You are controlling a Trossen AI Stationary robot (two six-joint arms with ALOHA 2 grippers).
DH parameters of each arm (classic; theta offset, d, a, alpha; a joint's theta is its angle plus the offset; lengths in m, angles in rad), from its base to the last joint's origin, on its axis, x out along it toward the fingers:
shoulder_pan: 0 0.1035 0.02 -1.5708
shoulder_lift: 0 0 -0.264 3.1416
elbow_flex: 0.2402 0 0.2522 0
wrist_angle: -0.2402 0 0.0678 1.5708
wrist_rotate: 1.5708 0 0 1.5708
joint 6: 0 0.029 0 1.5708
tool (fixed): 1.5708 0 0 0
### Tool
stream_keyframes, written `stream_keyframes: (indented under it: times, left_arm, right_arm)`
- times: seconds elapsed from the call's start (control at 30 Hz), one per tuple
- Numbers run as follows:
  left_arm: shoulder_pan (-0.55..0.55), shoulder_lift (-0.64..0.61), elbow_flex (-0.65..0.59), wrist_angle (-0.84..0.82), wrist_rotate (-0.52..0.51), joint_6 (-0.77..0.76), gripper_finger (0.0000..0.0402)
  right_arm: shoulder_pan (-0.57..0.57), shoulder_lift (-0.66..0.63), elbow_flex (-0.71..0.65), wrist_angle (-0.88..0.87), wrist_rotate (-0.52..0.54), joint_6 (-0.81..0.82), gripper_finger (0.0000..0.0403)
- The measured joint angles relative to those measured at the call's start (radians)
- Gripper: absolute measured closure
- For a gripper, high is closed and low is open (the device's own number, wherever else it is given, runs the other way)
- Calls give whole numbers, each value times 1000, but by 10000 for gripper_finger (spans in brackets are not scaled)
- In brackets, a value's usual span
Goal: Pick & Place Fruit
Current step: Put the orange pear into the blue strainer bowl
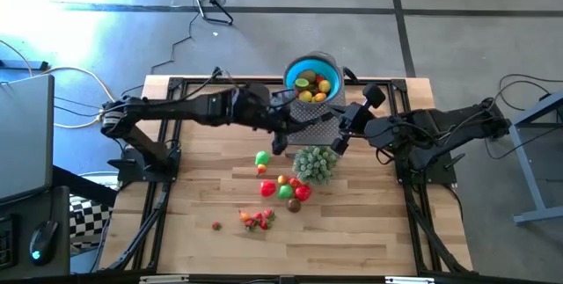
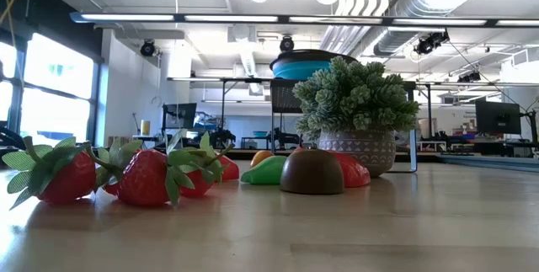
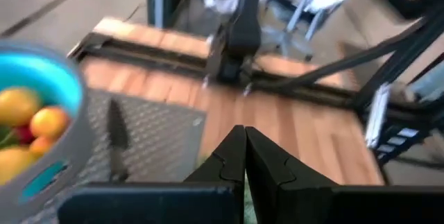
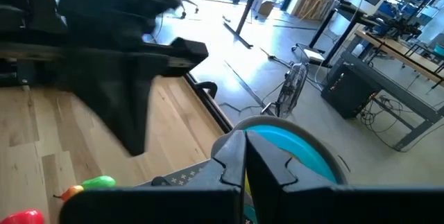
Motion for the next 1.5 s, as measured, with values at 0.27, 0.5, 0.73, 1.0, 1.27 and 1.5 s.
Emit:
stream_keyframes:
  times: [0.27,0.5,0.73,1.0,1.27,1.5]
  left_arm:
    - [-35,-127,-158,169,-20,-3,398]
    - [-44,-258,-291,185,-74,-51,398]
    - [-75,-401,-408,175,-87,-83,398]
    - [-219,-518,-513,161,-216,-132,398]
    - [-402,-582,-547,77,-272,-238,398]
    - [-533,-593,-546,-5,-271,-304,398]
  right_arm:
    - [0,0,0,-2,0,-4,398]
    - [0,0,-1,0,0,-8,398]
    - [0,0,-1,-3,-7,-8,398]
    - [0,0,-1,1,-27,2,398]
    - [0,8,-1,9,-34,131,398]
    - [0,11,-1,18,-106,220,398]
